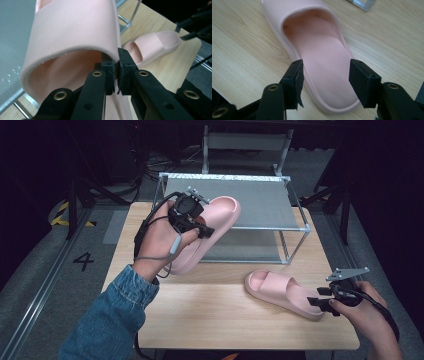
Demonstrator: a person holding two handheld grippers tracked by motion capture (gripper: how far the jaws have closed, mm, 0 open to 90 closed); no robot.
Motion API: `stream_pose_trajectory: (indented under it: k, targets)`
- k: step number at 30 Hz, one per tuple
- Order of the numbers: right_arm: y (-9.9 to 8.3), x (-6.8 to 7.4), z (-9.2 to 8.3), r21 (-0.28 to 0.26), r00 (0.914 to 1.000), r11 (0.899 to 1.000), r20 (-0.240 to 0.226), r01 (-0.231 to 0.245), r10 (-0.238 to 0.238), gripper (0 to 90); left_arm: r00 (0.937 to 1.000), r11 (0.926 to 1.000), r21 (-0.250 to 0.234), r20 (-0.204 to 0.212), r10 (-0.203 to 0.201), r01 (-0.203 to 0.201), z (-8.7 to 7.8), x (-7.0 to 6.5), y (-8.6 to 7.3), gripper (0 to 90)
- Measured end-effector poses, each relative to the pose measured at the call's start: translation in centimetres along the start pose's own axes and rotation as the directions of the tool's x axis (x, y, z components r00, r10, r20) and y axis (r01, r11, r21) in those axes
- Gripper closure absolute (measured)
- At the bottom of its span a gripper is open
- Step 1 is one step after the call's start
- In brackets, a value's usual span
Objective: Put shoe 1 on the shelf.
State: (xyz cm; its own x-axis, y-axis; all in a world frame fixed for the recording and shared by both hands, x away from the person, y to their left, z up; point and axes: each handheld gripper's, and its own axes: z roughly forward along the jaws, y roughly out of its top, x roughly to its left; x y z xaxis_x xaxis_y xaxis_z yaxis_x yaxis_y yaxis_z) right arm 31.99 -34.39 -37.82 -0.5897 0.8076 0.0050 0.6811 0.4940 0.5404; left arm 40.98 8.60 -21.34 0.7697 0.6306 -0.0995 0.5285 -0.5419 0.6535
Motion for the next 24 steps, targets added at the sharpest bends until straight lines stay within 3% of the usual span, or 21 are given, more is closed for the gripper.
stream_pose_trajectory:
  k: [6,12,16,24]
  targets:
    - [0.1,0.1,-0.4,-0.023,1.0,1.0,-0.006,0.005,-0.005,46.1,0.9994,0.9994,-0.004,-0.011,-0.034,0.034,0.5,0.7,1.4,85.1]
    - [0.0,0.0,-0.9,-0.03,0.9999,1.0,-0.007,0.009,-0.009,46.1,0.997,0.9981,0.003,-0.048,-0.061,0.061,1.6,1.8,3.0,85.0]
    - [0.0,-0.1,-1.0,-0.033,0.9999,0.999,-0.006,0.012,-0.012,46.2,0.992,0.9967,0.012,-0.098,-0.079,0.081,2.7,2.6,4.0,85.0]
    - [-0.1,-0.1,-1.0,-0.034,0.9999,0.999,-0.008,0.008,-0.009,46.2,0.9789,0.987,0.016,-0.131,-0.157,0.16,4.4,5.1,4.8,85.0]
